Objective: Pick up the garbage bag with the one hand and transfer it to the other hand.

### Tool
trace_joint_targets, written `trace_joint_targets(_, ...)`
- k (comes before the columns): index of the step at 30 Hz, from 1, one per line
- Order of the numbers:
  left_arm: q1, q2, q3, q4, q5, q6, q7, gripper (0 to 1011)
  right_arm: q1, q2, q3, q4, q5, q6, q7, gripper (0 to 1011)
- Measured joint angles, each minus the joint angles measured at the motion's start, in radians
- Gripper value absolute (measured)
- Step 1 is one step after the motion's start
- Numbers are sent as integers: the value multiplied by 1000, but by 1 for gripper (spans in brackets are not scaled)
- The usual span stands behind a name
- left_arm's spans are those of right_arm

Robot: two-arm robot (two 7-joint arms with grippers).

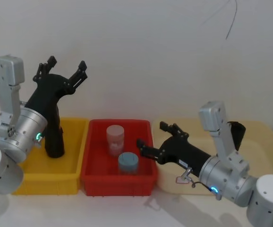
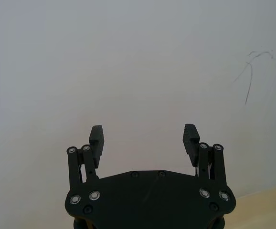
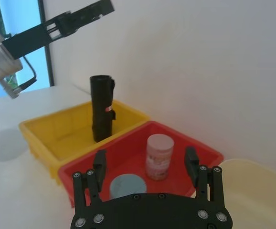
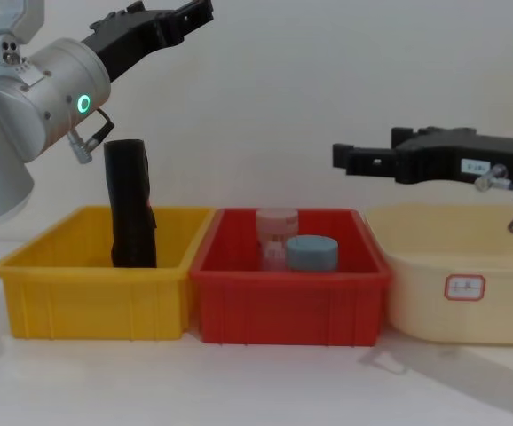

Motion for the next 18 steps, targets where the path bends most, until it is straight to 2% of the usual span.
trace_joint_targets(13, 2, 5, -5, -2, 8, -3, 11, 1002, 40, -5, -48, 41, -4, 33, 21, 999)
trace_joint_targets(18, 2, 6, -5, -2, 10, -4, 12, 1002, 70, -11, -67, 80, -6, 44, 32, 1000)
